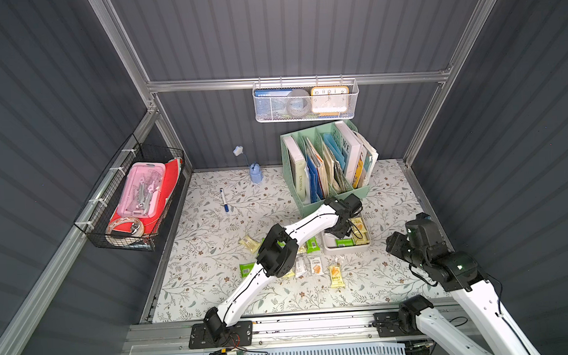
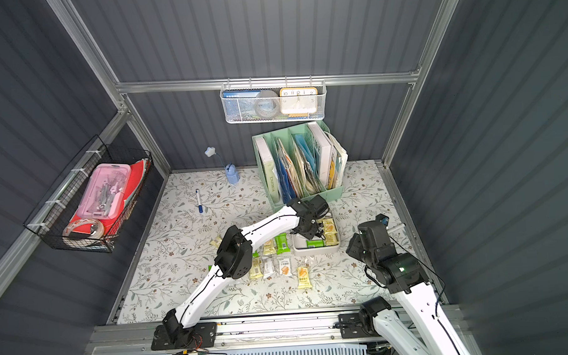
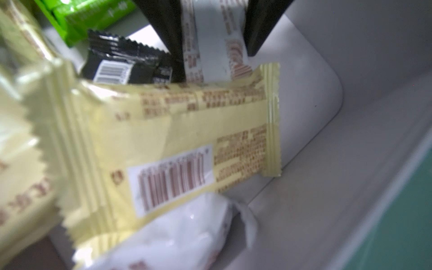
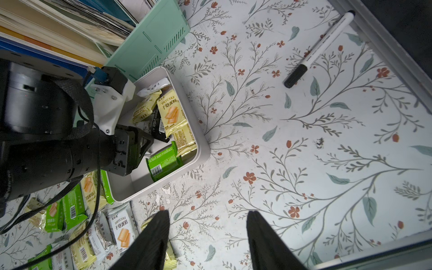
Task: Take the cookies out of the storage box
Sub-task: Pick up the cookie from the storage box.
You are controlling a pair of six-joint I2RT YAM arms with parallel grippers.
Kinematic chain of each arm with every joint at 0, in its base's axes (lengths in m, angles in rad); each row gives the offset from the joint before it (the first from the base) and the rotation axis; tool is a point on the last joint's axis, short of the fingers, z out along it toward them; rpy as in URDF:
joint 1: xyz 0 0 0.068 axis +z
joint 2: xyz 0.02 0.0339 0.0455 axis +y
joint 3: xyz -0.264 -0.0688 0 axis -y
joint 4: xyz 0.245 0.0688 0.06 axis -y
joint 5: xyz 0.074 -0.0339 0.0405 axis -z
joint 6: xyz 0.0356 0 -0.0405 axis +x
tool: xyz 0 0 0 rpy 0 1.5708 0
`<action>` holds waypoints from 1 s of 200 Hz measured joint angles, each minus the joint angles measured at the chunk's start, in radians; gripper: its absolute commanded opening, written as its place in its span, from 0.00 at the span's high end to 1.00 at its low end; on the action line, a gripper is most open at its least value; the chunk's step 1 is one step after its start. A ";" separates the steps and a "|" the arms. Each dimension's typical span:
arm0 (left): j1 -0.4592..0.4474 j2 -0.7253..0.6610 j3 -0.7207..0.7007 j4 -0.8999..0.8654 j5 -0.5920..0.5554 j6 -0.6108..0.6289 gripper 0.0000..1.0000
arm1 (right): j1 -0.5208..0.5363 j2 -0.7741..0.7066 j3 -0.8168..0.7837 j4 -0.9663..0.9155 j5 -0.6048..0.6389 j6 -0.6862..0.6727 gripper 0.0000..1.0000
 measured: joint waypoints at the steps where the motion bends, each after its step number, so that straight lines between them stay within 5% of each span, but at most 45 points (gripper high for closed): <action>1: 0.000 0.000 0.000 0.000 0.000 0.000 0.59 | 0.000 0.000 0.000 0.000 0.000 0.000 0.42; 90: -0.001 -0.056 -0.060 0.017 -0.047 -0.041 0.69 | 0.000 0.031 0.000 0.017 -0.008 0.000 0.42; 200: -0.001 -0.446 -0.358 0.167 -0.084 -0.250 0.72 | 0.000 0.132 0.030 0.093 -0.093 0.015 0.42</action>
